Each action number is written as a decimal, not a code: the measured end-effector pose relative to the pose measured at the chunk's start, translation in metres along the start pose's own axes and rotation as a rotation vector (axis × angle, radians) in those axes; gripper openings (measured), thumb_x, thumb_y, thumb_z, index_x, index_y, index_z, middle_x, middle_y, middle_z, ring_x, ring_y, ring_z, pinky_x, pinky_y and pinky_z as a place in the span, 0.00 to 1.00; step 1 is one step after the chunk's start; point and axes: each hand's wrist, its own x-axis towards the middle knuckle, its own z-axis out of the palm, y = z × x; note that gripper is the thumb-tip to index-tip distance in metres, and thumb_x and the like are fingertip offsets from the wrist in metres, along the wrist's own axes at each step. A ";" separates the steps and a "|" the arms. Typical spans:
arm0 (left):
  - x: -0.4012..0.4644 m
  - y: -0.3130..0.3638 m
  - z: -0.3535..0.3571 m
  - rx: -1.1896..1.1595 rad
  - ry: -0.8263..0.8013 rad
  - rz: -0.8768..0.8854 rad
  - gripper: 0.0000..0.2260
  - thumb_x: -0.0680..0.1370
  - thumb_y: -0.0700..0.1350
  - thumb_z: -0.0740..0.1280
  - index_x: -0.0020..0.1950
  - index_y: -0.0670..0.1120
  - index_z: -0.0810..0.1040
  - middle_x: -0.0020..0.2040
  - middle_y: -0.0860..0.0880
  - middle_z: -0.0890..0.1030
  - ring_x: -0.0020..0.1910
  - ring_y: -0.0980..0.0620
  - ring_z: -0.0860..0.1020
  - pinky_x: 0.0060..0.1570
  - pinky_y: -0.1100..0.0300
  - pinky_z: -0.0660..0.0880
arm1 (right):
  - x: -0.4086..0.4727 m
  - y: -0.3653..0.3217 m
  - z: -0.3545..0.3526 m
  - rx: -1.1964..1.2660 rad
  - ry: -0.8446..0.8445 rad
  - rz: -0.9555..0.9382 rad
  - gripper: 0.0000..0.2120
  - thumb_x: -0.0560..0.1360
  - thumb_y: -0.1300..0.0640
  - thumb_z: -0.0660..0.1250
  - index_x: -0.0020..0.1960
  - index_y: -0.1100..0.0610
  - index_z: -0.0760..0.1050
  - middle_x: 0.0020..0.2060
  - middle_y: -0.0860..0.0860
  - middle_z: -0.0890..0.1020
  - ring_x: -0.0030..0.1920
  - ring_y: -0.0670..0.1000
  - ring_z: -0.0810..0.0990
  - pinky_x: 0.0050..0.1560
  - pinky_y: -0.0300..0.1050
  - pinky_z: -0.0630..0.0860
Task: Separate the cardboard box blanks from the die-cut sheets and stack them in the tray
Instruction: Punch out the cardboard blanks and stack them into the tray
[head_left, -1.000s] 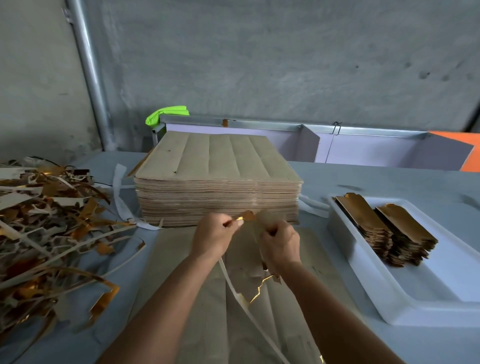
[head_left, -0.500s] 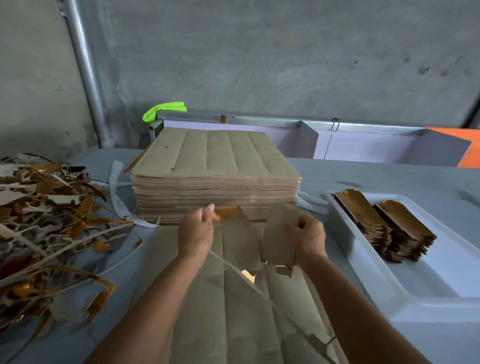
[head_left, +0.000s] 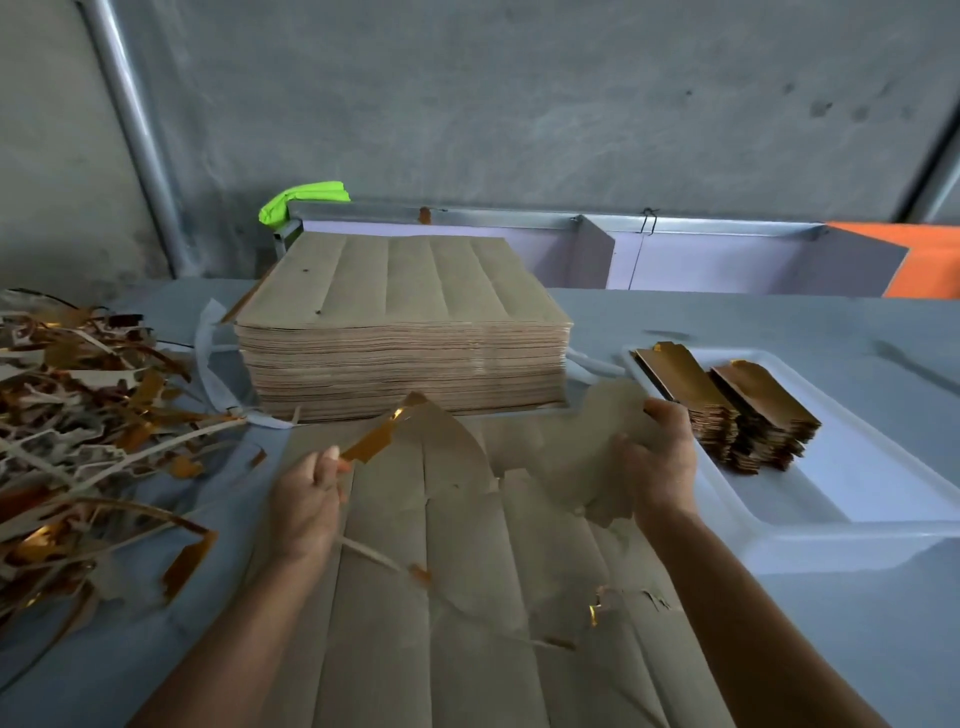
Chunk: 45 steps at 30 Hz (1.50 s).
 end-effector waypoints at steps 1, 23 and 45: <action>0.002 -0.001 -0.003 0.027 -0.001 0.022 0.15 0.82 0.44 0.59 0.35 0.47 0.75 0.28 0.47 0.71 0.30 0.48 0.69 0.32 0.58 0.63 | 0.000 -0.002 -0.002 0.039 0.013 0.012 0.21 0.73 0.66 0.63 0.63 0.52 0.68 0.45 0.44 0.72 0.47 0.49 0.75 0.51 0.56 0.77; 0.000 -0.009 -0.031 0.384 0.099 0.075 0.16 0.81 0.41 0.59 0.33 0.43 0.67 0.31 0.42 0.69 0.34 0.44 0.69 0.34 0.55 0.60 | -0.029 -0.033 -0.011 -0.370 -0.581 -0.032 0.13 0.76 0.50 0.65 0.39 0.56 0.81 0.38 0.51 0.82 0.43 0.52 0.81 0.44 0.46 0.78; -0.024 0.094 0.020 0.176 -0.607 0.384 0.07 0.77 0.35 0.65 0.41 0.35 0.79 0.32 0.42 0.75 0.32 0.48 0.72 0.36 0.56 0.72 | -0.060 -0.059 -0.012 -0.594 -0.596 -0.522 0.08 0.76 0.67 0.62 0.43 0.63 0.80 0.40 0.54 0.83 0.40 0.51 0.82 0.39 0.35 0.77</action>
